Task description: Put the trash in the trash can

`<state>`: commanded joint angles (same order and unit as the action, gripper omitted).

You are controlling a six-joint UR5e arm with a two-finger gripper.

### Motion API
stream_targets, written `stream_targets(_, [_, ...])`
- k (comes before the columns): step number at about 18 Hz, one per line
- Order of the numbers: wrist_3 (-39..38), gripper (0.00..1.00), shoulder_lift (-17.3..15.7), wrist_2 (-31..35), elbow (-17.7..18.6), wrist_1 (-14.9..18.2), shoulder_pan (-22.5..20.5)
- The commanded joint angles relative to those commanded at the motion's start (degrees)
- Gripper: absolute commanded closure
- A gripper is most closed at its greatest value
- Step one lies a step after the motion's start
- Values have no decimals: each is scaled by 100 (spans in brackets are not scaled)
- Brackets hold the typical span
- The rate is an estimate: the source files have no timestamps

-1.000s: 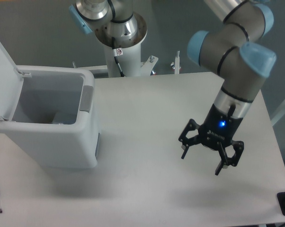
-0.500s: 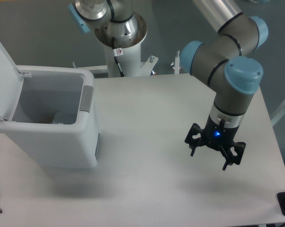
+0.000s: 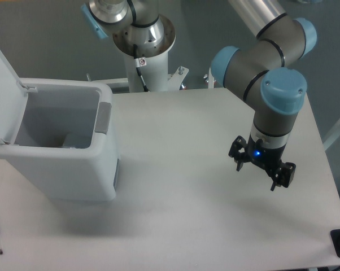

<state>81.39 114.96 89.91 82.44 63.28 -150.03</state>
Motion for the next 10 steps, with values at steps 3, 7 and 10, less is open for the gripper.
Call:
stream_targets(3, [0, 0, 0, 0, 9, 0, 0])
stream_targets(7, [0, 0, -35, 0, 97, -17, 0])
stream_targets(10, [0, 0, -44, 0, 123, -26, 0])
